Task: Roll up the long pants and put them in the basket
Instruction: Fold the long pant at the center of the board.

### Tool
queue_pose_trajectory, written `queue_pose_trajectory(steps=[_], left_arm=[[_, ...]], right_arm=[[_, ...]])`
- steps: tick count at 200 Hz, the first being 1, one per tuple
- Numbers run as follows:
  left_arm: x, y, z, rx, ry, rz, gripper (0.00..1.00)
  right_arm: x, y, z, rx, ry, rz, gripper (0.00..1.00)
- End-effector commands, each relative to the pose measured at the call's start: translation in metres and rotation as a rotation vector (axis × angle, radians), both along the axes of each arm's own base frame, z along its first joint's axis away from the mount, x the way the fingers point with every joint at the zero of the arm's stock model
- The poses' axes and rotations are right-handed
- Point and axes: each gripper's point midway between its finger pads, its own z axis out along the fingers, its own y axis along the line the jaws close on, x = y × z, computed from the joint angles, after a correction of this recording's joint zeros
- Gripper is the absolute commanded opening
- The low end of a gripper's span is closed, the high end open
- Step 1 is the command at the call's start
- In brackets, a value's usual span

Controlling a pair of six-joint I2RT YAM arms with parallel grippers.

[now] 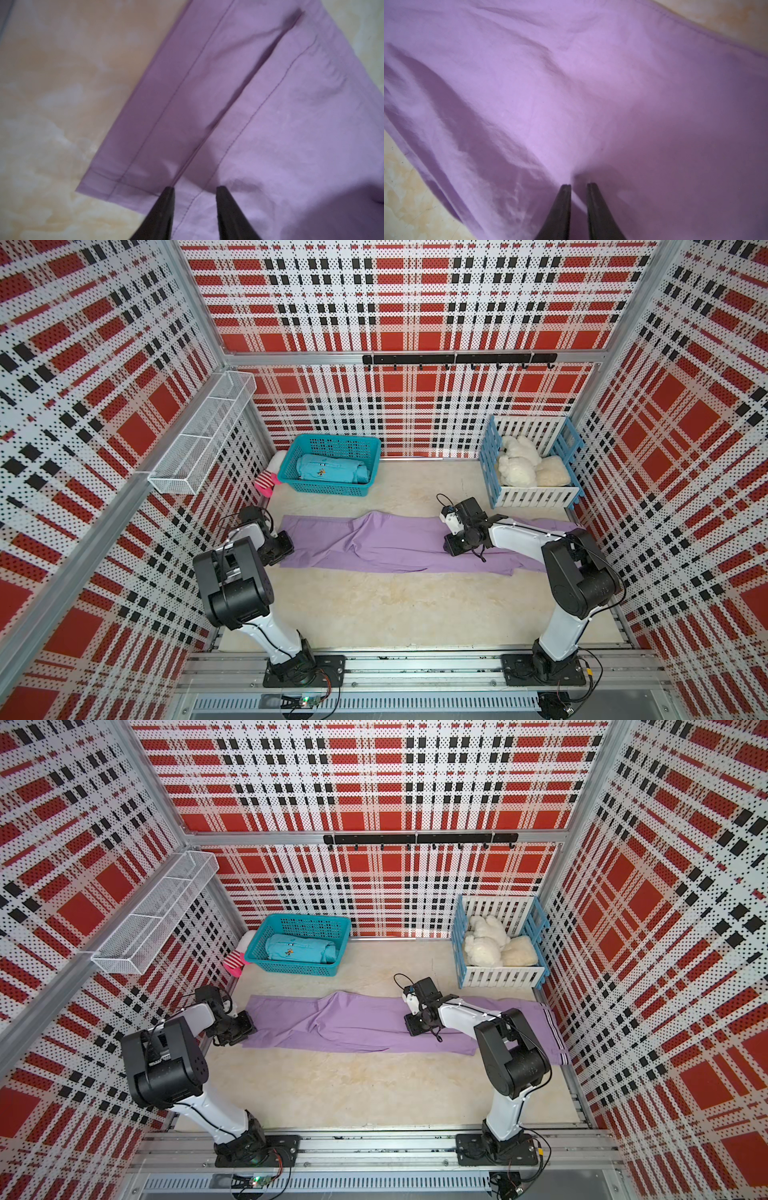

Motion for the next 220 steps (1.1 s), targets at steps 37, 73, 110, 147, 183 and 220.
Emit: queue_pose_trajectory(steps=[37, 73, 110, 147, 183, 220], left_arm=[[0.013, 0.009, 0.002, 0.009, -0.026, -0.028, 0.38], [0.010, 0.004, -0.007, -0.019, -0.008, -0.038, 0.30], [0.015, -0.002, -0.005, -0.049, -0.030, -0.060, 0.14], [0.022, -0.005, 0.012, -0.051, -0.087, -0.079, 0.00], [0.031, 0.004, 0.039, 0.004, -0.155, -0.072, 0.00], [0.038, 0.035, 0.098, 0.133, -0.283, 0.015, 0.00]], right_arm=[[-0.004, -0.002, -0.016, 0.005, 0.045, -0.015, 0.19], [-0.005, -0.002, -0.018, 0.003, 0.055, -0.018, 0.18], [-0.006, -0.004, -0.019, -0.005, 0.058, -0.020, 0.18], [-0.006, -0.005, -0.019, -0.004, 0.062, -0.027, 0.18], [-0.006, -0.005, -0.020, -0.006, 0.069, -0.029, 0.17], [-0.008, -0.008, -0.021, -0.019, 0.074, -0.033, 0.17]])
